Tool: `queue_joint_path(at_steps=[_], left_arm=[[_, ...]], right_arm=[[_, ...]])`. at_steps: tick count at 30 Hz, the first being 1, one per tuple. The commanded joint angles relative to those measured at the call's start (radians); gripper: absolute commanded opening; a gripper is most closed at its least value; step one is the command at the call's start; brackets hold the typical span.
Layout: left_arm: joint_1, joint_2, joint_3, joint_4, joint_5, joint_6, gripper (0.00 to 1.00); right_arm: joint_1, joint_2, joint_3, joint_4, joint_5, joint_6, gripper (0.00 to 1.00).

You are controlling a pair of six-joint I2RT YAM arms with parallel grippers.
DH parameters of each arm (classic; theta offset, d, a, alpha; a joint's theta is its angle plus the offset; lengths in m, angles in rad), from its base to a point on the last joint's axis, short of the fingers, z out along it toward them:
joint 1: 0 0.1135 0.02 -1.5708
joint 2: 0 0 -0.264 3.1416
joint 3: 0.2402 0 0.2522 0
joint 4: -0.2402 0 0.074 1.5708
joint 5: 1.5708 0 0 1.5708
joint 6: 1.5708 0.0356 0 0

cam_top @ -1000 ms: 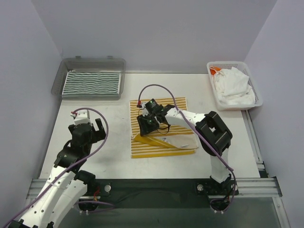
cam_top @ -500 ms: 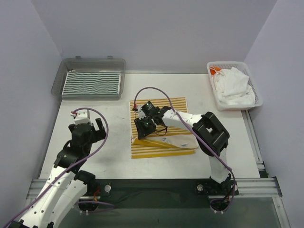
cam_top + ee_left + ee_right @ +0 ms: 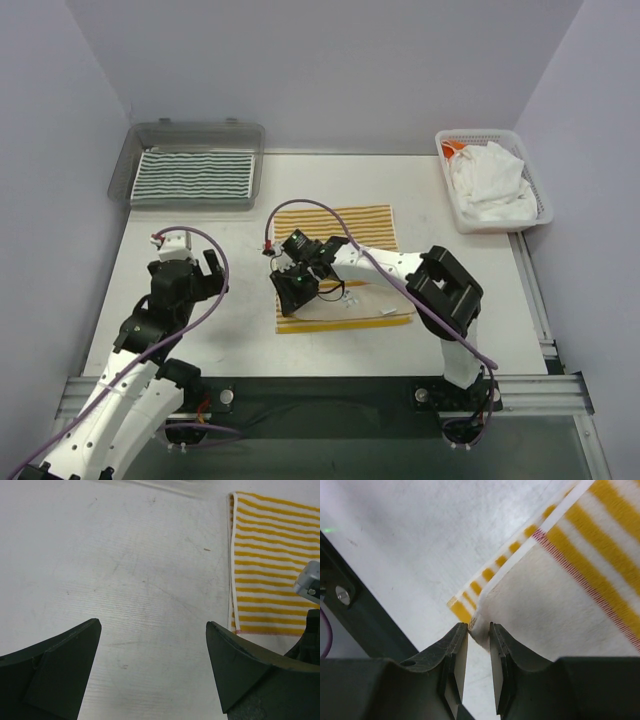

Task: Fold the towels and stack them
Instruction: Fold the towel

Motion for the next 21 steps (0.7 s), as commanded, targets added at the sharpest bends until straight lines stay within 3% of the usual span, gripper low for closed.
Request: queue_joint_path(at_steps=[1,6,11,14,19,21], left_arm=[[0.006,0.002,0.032,0.003,0.084,-0.061,0.97],[0.006,0.033,0.034,-0.035,0.290,-0.239,0.97],[-0.050,0.145,-0.010,-0.009,0.488,-0.415,0.97],[-0.160,0.238,-0.018,0.008,0.451,-0.471,0.95],[-0.305,0.381,0.005,0.043,0.380,-0.567,0.85],[-0.349,0.427,0.014,0.049,0.340,-0.586,0.82]], right_arm=[[0.015,-0.115,-0.014,-0.128,-0.039,0.003,0.25],[-0.017,-0.256,-0.096,-0.161,0.061,0.023,0.28],[-0.167,-0.466,-0.250,-0.164,0.203,0.108,0.36],[-0.323,-0.590,-0.380,-0.167,0.297,0.181,0.38],[-0.626,-0.764,-0.589,-0.167,0.305,0.270,0.40],[-0.685,-0.795,-0.630,-0.167,0.291,0.274,0.40]])
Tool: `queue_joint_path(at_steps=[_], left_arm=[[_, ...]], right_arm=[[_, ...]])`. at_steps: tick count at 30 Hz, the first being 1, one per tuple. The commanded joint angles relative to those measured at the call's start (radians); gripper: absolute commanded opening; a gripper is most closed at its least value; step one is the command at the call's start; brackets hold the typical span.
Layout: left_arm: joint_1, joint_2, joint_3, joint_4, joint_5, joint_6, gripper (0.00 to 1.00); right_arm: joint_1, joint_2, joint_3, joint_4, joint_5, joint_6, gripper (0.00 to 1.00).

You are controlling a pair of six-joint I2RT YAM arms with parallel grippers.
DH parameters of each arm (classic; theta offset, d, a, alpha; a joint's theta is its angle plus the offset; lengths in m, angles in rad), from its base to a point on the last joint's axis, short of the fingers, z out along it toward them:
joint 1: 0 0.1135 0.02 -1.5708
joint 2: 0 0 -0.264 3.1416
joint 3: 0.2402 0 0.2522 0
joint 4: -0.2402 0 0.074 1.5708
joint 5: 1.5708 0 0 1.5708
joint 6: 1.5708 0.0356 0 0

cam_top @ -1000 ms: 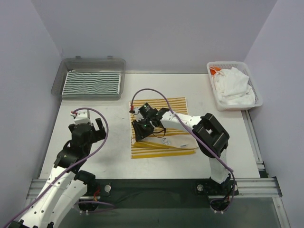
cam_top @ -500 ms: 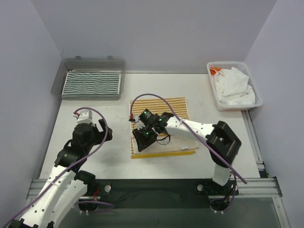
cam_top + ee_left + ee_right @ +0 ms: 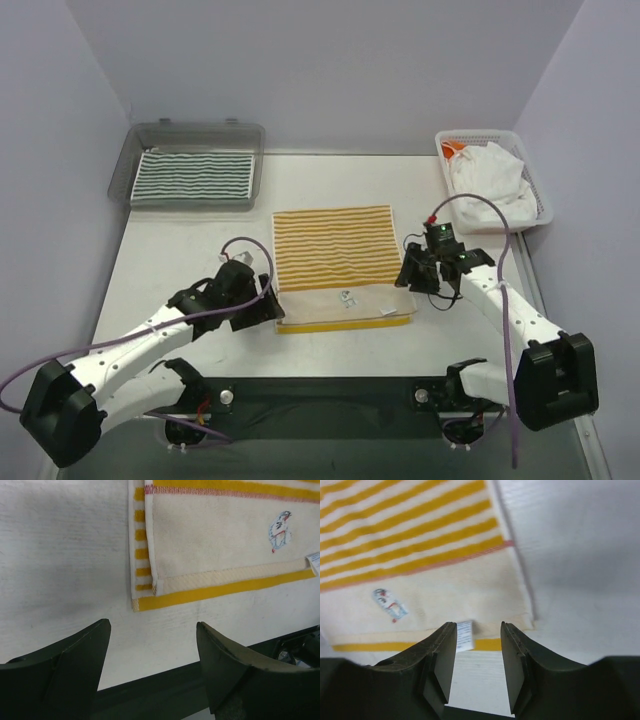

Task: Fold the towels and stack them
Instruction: Fold the towel

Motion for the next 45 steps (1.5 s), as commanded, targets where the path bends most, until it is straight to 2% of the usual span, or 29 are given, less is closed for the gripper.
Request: queue_joint_path(at_steps=[1,5,9,14,26,30,35,45], left_arm=[[-0.065,0.054,0.030,0.056,-0.064,-0.095,0.79],[-0.093,0.119,0.013,0.125,-0.085,-0.115,0.68],[-0.108,0.194,0.002,0.195,-0.101,-0.124,0.58],[-0.131,0.249,0.019,0.246,-0.119,-0.133,0.51],[-0.139,0.324,0.016,0.277,-0.116,-0.150,0.48],[-0.152,0.326,0.032,0.282,-0.108,-0.153,0.41],[-0.159,0.303,0.032,0.272,-0.114,-0.155,0.38],[-0.159,0.274,0.065,0.243,-0.113,-0.150,0.42]], right_arm=[[-0.091,-0.079,-0.089,-0.044,0.020,0.055,0.41],[-0.200,-0.103,-0.155,-0.022,0.008,0.057,0.43],[-0.273,-0.098,-0.208,0.028,-0.069,0.058,0.43],[-0.297,-0.070,-0.237,0.075,-0.103,0.057,0.43],[-0.306,-0.035,-0.269,0.125,-0.120,0.077,0.42],[-0.306,-0.009,-0.277,0.136,-0.121,0.081,0.42],[-0.307,-0.006,-0.281,0.144,-0.129,0.084,0.42],[-0.306,0.002,-0.285,0.151,-0.138,0.083,0.42]])
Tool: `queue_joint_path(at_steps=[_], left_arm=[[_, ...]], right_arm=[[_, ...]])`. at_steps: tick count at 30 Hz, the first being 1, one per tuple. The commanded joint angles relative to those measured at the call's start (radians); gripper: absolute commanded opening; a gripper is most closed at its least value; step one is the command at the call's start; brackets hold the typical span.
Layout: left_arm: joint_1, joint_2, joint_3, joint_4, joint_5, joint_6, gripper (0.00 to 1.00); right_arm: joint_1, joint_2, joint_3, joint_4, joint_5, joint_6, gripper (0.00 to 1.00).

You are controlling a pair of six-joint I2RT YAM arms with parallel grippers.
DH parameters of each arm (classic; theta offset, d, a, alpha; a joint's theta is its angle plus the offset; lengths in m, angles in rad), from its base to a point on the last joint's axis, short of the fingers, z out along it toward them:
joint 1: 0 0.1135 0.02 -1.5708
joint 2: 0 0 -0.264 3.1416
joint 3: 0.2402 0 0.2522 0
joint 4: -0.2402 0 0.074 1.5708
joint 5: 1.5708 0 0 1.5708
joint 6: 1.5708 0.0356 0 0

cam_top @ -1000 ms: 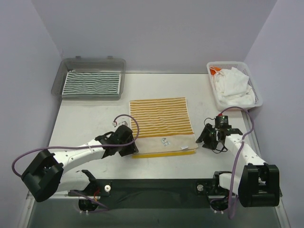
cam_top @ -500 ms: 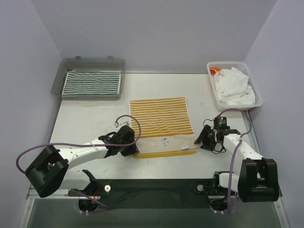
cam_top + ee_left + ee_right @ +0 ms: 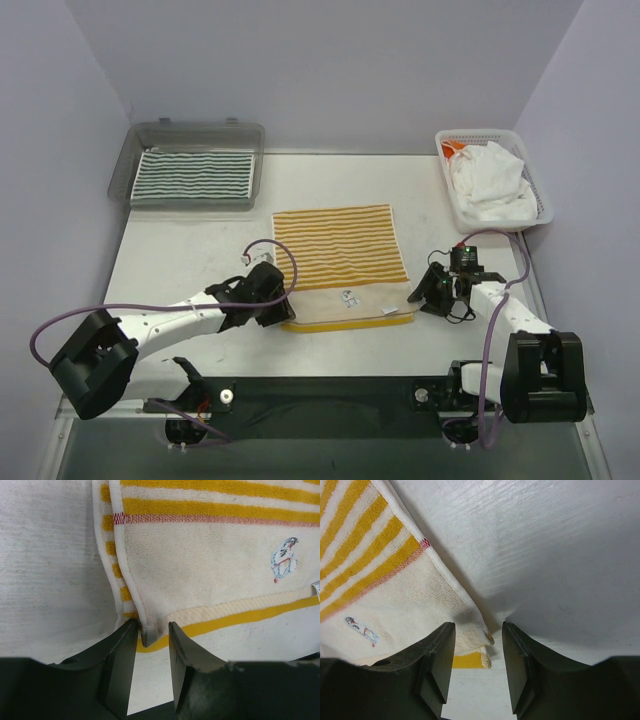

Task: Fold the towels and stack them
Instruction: Fold the towel

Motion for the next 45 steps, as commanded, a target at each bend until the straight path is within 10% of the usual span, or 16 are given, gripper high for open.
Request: queue_joint_path(at_steps=[1,23,45], left_arm=[[-0.004,-0.020,0.053,0.013,-0.008,-0.002,0.42],[-0.015,0.029,0.080,-0.013,0.015,0.006,0.51],[-0.020,0.021,0.076,-0.016,-0.008,0.012,0.14]], right_arm=[[-0.004,0.009,-0.008,-0.012,-0.008,0.000,0.42],[-0.032,0.044,-0.009,-0.001,-0.004,0.006,0.42],[-0.032,0.035,-0.013,-0.087,-0.027,0.017,0.39]])
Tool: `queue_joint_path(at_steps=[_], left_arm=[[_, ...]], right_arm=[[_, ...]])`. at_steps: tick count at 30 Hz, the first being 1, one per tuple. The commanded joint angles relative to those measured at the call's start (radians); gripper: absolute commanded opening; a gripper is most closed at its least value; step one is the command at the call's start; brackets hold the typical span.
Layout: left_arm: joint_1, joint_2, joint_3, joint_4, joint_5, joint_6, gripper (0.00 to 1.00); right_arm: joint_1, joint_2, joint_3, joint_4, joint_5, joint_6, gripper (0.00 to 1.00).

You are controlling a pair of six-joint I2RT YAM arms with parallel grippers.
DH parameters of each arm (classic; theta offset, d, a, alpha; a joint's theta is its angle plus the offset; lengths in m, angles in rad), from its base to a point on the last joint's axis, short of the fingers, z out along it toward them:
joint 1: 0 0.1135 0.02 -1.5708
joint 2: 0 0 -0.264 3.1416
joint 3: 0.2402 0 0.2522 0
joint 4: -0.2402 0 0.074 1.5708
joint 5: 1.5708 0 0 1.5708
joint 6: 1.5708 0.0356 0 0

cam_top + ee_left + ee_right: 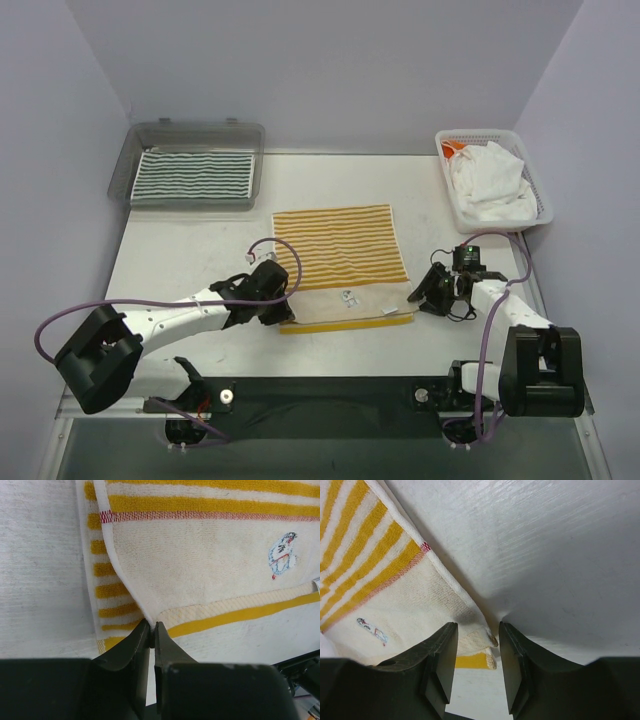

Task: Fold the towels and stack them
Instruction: Fold the towel

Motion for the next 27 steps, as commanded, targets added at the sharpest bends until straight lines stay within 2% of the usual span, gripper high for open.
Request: queue_joint_path(at_steps=[1,5,8,10,13,22,27], left_arm=[[-0.006,-0.014,0.032,0.009,-0.016,0.006,0.13],[-0.006,-0.012,0.035,0.009,-0.020,0.009,0.08],[-0.006,-0.011,0.035,0.010,-0.023,0.011,0.04],[-0.004,-0.014,0.046,0.004,-0.028,0.020,0.00],[0.005,-0.020,0.081,-0.020,-0.043,0.037,0.00],[0.132,-0.113,0.179,-0.132,-0.017,0.118,0.00],[0.161,-0.187,0.188,-0.195,0.014,0.143,0.00]], right_arm=[[-0.005,0.011,-0.014,-0.095,0.023,-0.007,0.39],[-0.005,0.029,-0.010,-0.087,0.023,-0.012,0.35],[-0.005,0.027,-0.010,-0.084,0.021,-0.013,0.24],[-0.005,0.017,-0.008,-0.078,0.021,-0.015,0.13],[-0.005,-0.023,0.015,-0.095,0.024,-0.021,0.00],[-0.005,-0.176,0.137,-0.233,0.012,-0.006,0.00],[0.008,-0.244,0.160,-0.293,-0.022,0.028,0.00]])
